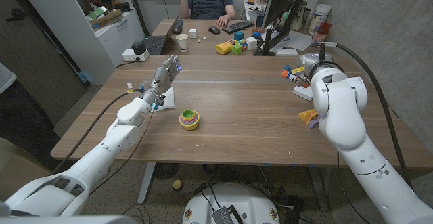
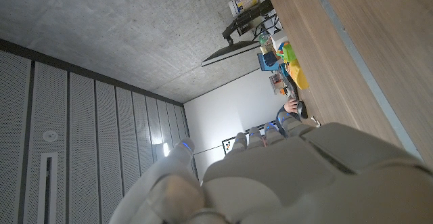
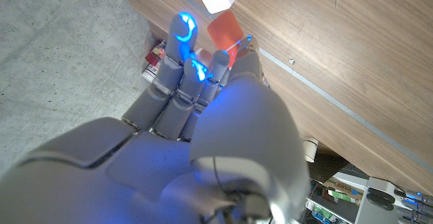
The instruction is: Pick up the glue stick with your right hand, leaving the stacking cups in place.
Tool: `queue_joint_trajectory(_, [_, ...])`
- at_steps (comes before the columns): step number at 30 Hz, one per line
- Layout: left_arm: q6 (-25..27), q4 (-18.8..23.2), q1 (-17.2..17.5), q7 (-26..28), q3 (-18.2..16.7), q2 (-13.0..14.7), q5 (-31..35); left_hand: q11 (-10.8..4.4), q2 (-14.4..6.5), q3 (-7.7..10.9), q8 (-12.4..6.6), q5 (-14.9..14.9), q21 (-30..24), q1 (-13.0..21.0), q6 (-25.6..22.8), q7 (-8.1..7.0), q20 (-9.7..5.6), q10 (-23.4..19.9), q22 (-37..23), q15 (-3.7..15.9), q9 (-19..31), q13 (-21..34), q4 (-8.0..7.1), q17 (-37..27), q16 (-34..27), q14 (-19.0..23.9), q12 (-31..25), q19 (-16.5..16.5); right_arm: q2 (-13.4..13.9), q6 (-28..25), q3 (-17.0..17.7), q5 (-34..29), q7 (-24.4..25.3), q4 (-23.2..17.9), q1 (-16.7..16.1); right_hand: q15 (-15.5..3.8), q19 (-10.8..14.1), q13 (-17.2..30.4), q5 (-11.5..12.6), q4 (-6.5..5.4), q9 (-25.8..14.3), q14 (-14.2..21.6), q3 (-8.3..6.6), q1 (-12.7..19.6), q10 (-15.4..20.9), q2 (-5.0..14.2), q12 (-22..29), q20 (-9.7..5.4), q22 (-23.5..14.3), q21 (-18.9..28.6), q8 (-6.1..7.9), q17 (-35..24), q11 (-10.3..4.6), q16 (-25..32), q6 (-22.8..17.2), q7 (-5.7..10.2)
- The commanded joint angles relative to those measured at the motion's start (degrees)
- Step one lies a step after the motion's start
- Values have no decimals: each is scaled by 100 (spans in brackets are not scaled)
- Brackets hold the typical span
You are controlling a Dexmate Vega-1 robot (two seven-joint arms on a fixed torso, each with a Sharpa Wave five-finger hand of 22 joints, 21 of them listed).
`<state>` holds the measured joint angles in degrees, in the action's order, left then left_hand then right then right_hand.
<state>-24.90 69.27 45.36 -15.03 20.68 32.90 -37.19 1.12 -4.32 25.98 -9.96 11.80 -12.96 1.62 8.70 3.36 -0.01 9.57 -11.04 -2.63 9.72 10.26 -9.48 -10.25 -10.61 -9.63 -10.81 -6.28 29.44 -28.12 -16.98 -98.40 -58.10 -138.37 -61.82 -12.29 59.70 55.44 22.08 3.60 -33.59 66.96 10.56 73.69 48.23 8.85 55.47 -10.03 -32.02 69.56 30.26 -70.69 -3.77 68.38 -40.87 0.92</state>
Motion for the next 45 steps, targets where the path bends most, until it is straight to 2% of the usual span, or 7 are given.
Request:
queue_joint_trajectory(1, [-31,7,23,10,-20,9,-11,-7,-282,-7,-38,30,0,-47,-13,-17,1,250,-18,-12,12,17,4,-11,-25,-430,-25,-30,-150,114,105,-88,176,-91,-48,2,-38,26,-7,-142,-11,65,-101,8,48,51,47,-222,10,78,357,-14,-1,53,-441,-199])
queue_joint_trajectory(17, [-20,-4,4,-5,-11,5,-10,-9,-282,-19,-37,32,1,-46,-13,-16,-1,244,-18,-13,11,17,4,-11,-26,-427,-26,-30,-215,157,180,23,255,-94,-105,5,-52,-10,-43,-201,0,70,-119,23,98,57,34,-222,72,205,388,-14,20,131,-451,-229])
queue_joint_trajectory(45, [60,214,84,161,9,27,54,-8,-287,-36,-36,35,2,-44,-14,-16,4,248,-18,-15,11,17,4,-11,-26,-423,-23,-29,-39,74,361,551,587,-128,-273,9,-70,-17,-94,-280,43,84,-169,54,113,77,26,-222,187,370,412,-11,44,233,-463,-236])
